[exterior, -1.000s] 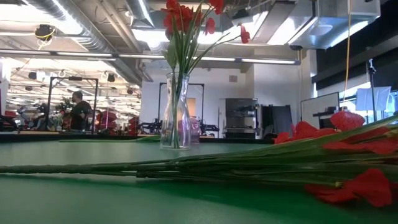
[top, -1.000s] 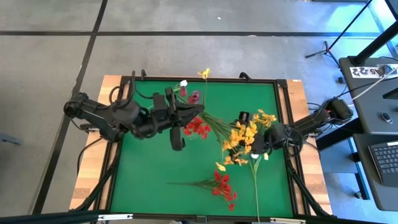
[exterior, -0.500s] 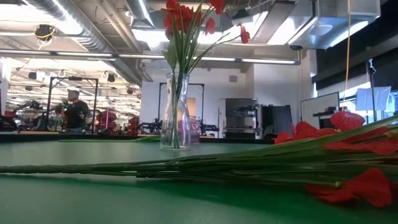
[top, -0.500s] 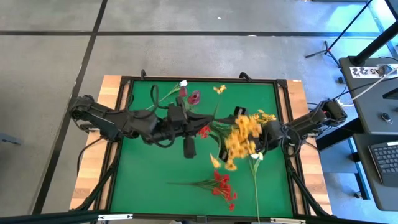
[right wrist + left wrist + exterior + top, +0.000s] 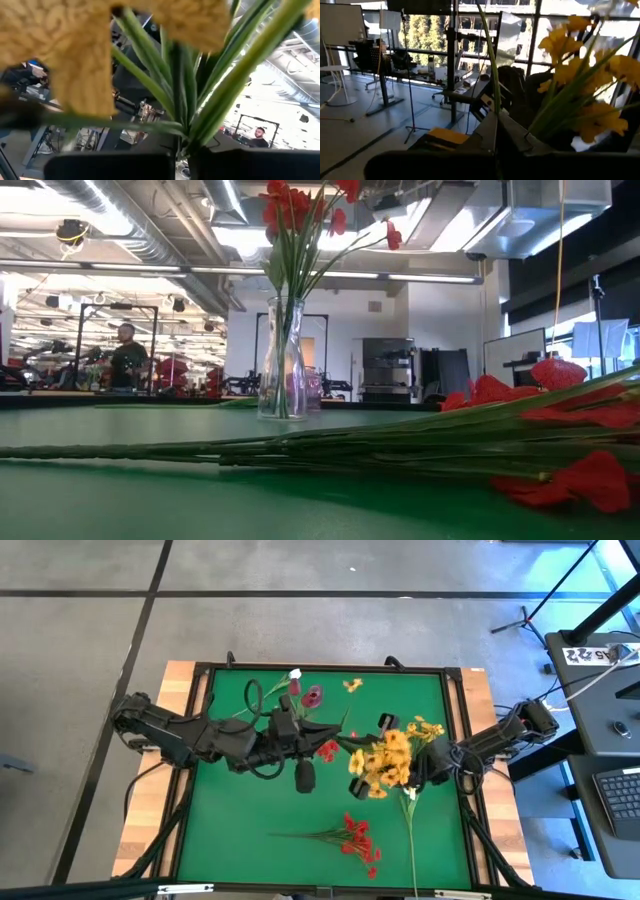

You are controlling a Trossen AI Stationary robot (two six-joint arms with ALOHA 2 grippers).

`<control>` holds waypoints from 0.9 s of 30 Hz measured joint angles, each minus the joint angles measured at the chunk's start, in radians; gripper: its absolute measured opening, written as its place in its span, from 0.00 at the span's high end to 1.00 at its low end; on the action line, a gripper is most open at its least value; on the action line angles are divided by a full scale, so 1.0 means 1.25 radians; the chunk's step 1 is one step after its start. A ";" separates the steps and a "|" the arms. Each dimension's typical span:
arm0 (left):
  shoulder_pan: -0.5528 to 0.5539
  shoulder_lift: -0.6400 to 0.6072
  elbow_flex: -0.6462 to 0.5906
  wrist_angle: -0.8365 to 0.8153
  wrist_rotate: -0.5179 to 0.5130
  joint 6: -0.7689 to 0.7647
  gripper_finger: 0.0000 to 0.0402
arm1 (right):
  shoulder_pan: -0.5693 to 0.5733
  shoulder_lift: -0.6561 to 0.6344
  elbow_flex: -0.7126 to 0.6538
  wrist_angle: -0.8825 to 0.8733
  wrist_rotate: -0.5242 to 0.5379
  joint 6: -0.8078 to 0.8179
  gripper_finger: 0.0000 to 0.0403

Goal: Sort flowers into vase by color
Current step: Put the left yellow flowers into the pink transparent vase

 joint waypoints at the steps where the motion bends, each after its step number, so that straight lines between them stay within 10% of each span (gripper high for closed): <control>1: -0.002 0.000 0.000 -0.022 0.000 0.015 1.00 | 0.000 0.001 -0.001 -0.001 0.006 0.000 0.95; 18: -0.112 -0.041 0.011 -0.111 -0.346 0.246 0.66 | -0.042 -0.079 -0.001 -0.042 0.142 -0.059 0.98; 27: 0.008 -0.192 -0.006 -0.405 -0.187 -0.003 0.70 | -0.261 -0.171 0.000 -0.358 0.040 0.164 0.98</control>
